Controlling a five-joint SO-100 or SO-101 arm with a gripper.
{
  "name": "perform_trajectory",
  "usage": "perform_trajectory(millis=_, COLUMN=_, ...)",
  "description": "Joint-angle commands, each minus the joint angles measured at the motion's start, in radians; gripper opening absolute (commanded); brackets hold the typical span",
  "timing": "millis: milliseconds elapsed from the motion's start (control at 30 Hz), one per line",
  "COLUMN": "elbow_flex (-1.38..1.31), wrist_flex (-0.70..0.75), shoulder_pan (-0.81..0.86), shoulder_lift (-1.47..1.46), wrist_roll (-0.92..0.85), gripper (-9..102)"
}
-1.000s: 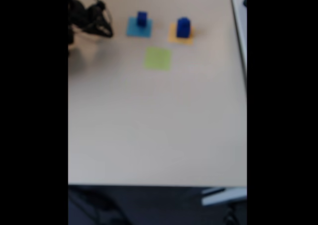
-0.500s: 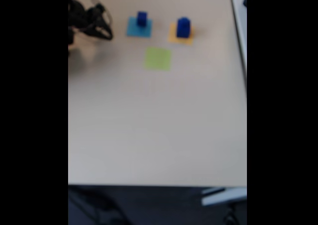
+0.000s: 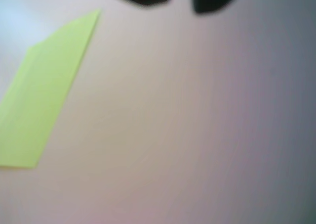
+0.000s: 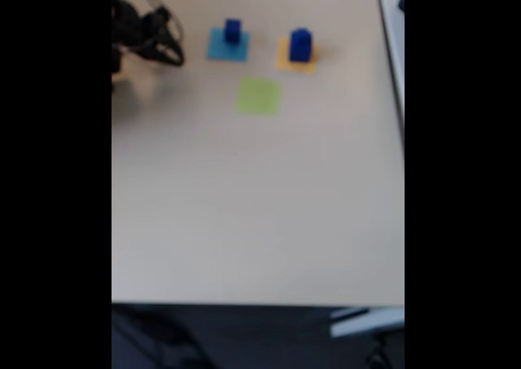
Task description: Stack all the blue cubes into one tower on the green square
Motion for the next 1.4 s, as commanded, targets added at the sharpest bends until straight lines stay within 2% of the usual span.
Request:
perform_trajectory(millis=0, elbow_flex=-0.009, wrist_flex=-0.005, shoulder_pan=0.008, shoulder_lift=0.025, wrist_roll=-0.029, gripper=0)
perform_trajectory(millis=267, elbow_flex=-0.006, wrist_flex=-0.011, shoulder_pan=0.028, shoulder_lift=0.026, wrist_roll=-0.087, gripper=0)
perform_trajectory(millis=1367, elbow_flex=-0.002, wrist_flex=-0.012, shoulder_pan=0.011, shoulder_lift=0.026, wrist_roll=-0.146, gripper=0)
